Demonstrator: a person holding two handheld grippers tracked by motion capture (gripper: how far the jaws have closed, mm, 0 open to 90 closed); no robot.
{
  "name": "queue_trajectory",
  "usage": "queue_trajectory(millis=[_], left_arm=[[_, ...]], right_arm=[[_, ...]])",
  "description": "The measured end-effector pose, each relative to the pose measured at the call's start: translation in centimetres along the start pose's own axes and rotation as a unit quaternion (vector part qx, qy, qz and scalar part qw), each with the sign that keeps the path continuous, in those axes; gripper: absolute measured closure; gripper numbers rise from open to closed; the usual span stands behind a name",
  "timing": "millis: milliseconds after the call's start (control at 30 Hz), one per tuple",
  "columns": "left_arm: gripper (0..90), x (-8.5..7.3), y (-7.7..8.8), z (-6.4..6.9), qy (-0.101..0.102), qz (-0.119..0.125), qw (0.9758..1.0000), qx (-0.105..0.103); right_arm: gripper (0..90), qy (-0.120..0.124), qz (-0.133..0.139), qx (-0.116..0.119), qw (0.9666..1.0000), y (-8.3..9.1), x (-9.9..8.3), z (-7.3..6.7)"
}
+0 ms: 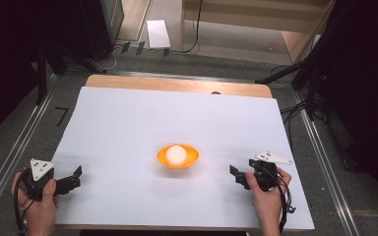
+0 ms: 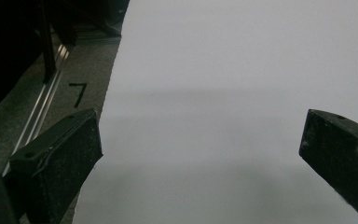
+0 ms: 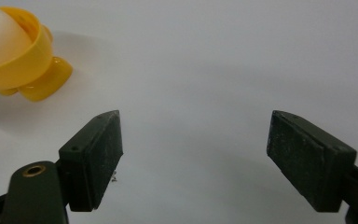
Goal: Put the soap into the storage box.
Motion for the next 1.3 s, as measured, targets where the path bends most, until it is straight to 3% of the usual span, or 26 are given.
queue_trajectory(millis=[467,567,833,1200,1300], left_arm=[[0.0,0.0,0.0,0.1,-0.002,0.002,1.0,0.001],[0.0,0.0,0.0,0.1,-0.004,0.002,1.0,0.002],[0.0,0.0,0.0,0.1,-0.006,0.002,1.0,0.003],[0.0,0.0,0.0,0.1,-0.004,0.003,1.0,0.001],[0.0,0.0,0.0,0.1,-0.003,0.003,1.0,0.001]], right_arm=[[17.5,-0.019,0.003,-0.021,0.9996,1.4,-2.1,2.9],[17.5,-0.035,0.011,-0.026,0.999,2.0,-2.6,3.8],[15.7,-0.027,0.011,-0.035,0.999,2.9,-3.7,5.1],[13.8,-0.034,0.028,-0.049,0.9978,5.8,-5.9,7.6],[13.7,-0.047,0.04,-0.046,0.9971,6.7,-6.5,8.5]])
Point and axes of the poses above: each handheld gripper's, and its own axes: y roughly backward along the jaws, x roughly out of its top, z roughly to its right, the point moved 1 cm from there along -y, roughly forward along the jaws, and after that the axes turned 1 degree about z, right-handed, at the moved point
